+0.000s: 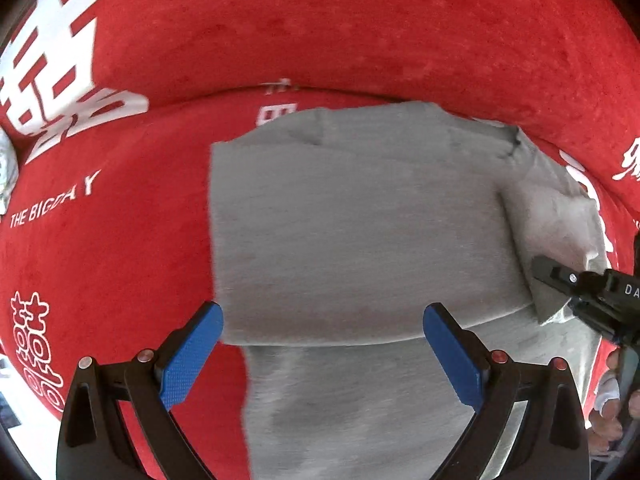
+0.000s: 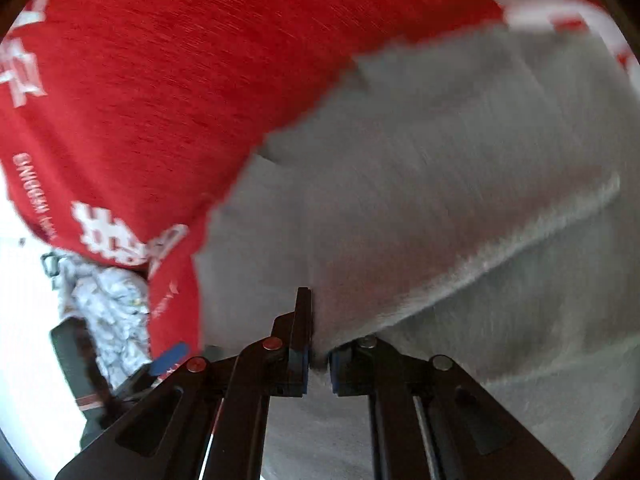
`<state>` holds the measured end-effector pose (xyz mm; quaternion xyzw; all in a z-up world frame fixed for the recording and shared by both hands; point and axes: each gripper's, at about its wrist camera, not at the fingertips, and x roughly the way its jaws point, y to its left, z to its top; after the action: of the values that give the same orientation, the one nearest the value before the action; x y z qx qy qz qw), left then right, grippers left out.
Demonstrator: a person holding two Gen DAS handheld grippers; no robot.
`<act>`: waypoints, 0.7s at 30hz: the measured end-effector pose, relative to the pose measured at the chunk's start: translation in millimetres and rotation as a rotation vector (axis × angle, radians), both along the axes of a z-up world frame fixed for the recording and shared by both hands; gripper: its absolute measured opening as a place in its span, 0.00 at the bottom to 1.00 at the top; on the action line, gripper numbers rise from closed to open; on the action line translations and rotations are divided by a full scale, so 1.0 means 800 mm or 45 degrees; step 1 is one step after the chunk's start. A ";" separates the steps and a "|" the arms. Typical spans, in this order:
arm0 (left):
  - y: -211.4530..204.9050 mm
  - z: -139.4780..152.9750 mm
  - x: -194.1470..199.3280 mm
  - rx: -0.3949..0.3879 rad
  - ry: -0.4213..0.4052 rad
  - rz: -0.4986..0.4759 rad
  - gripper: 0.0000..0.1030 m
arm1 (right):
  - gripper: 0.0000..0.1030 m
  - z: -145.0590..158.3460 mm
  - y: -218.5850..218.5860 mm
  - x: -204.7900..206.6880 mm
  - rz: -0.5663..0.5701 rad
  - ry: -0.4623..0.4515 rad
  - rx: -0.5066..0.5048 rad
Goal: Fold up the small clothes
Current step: 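Fold the held sleeve across the sweater body with the right tool and release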
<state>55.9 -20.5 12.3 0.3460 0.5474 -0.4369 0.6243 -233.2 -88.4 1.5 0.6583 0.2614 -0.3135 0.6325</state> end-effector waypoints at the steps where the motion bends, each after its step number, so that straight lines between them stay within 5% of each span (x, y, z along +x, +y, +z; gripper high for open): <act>1: 0.004 0.000 0.007 -0.004 -0.001 0.002 0.98 | 0.15 0.001 0.002 -0.006 -0.048 -0.028 0.006; 3: 0.007 -0.001 0.018 -0.007 0.005 0.007 0.98 | 0.34 0.004 0.006 -0.027 -0.190 -0.063 0.005; 6: 0.014 -0.001 0.033 -0.011 0.017 0.022 0.98 | 0.37 0.001 -0.005 -0.053 -0.393 -0.061 0.028; 7: 0.017 0.000 0.038 -0.014 0.020 0.032 0.98 | 0.32 0.002 -0.011 -0.055 -0.435 -0.060 0.035; 8: 0.019 0.000 0.042 -0.017 0.024 0.040 0.98 | 0.08 0.003 -0.016 -0.054 -0.457 -0.060 0.024; 9: 0.022 0.002 0.046 -0.022 0.030 0.050 0.98 | 0.06 0.010 -0.020 -0.044 -0.424 -0.045 -0.014; 15: 0.037 0.004 0.072 -0.037 0.053 0.111 0.98 | 0.06 0.064 -0.013 0.096 0.214 0.170 -0.335; 18: 0.040 -0.001 0.081 -0.019 0.045 0.146 0.98 | 0.10 0.051 0.018 0.153 0.531 0.303 -0.334; 21: 0.042 -0.003 0.085 -0.019 0.076 0.173 0.98 | 0.20 0.030 0.050 0.168 0.678 0.415 -0.304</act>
<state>124.1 13.2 9.6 0.2903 0.5846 -0.4078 0.6385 -98.4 -48.3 25.9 0.4292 0.4832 -0.2669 0.7149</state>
